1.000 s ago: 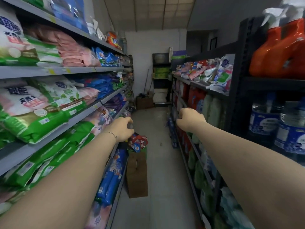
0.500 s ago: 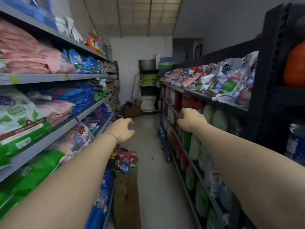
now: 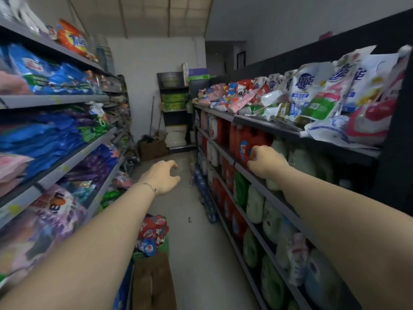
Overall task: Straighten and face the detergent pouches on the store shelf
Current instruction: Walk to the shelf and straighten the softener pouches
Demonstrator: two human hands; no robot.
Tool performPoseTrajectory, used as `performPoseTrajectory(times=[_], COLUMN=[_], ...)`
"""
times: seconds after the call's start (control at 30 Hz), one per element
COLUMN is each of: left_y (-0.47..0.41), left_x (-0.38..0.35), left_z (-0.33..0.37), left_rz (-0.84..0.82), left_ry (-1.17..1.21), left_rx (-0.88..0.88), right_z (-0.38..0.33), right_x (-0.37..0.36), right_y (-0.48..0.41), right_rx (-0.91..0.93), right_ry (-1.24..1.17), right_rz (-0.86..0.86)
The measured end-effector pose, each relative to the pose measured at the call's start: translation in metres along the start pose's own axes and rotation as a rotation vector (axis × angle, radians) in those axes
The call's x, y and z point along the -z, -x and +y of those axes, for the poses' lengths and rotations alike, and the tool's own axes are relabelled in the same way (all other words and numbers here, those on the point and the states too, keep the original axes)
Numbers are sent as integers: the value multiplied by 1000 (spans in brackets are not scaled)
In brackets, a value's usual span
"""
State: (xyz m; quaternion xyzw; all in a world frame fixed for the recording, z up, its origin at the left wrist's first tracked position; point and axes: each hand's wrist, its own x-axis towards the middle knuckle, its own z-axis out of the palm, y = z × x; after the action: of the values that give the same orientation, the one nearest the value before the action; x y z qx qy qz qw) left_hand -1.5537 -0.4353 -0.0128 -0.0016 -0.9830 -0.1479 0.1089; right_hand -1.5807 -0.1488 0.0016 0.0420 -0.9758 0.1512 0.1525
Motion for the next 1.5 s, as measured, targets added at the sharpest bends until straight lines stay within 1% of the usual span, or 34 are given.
performPoseTrajectory(times=[0.3,0.5,0.67,0.97,1.07,1.2,1.37,1.5], left_y=[-143,-249,-317,-455,-507,-580,-671,-729], left_x=[-38,-44,-68,-97,-109,-108,-92,-99], left_z=[-4,21,34,16,4,-28,-86,-131], left_rz=[-43,-13,-49,-51,-56,-62,-42,-46], left_ry=[-23,13,30,61,77,24,6,-6], left_rx=[-32,-65,-109,-159,-191,-223,-195,-169], right_z=[12,28,32,30,23,0,-42,-70], right_x=[-48,-63,-86,-125,-144,-171,-204,-243], right_y=[-133,-236,-306,-417,-463,-537,-630,-687], right_rx=[38,44,54,67,62,60,68,75], right_ry=[19,-3,6,39,39,50,16,23], right_rz=[17,32,21,21,21,41,52,50])
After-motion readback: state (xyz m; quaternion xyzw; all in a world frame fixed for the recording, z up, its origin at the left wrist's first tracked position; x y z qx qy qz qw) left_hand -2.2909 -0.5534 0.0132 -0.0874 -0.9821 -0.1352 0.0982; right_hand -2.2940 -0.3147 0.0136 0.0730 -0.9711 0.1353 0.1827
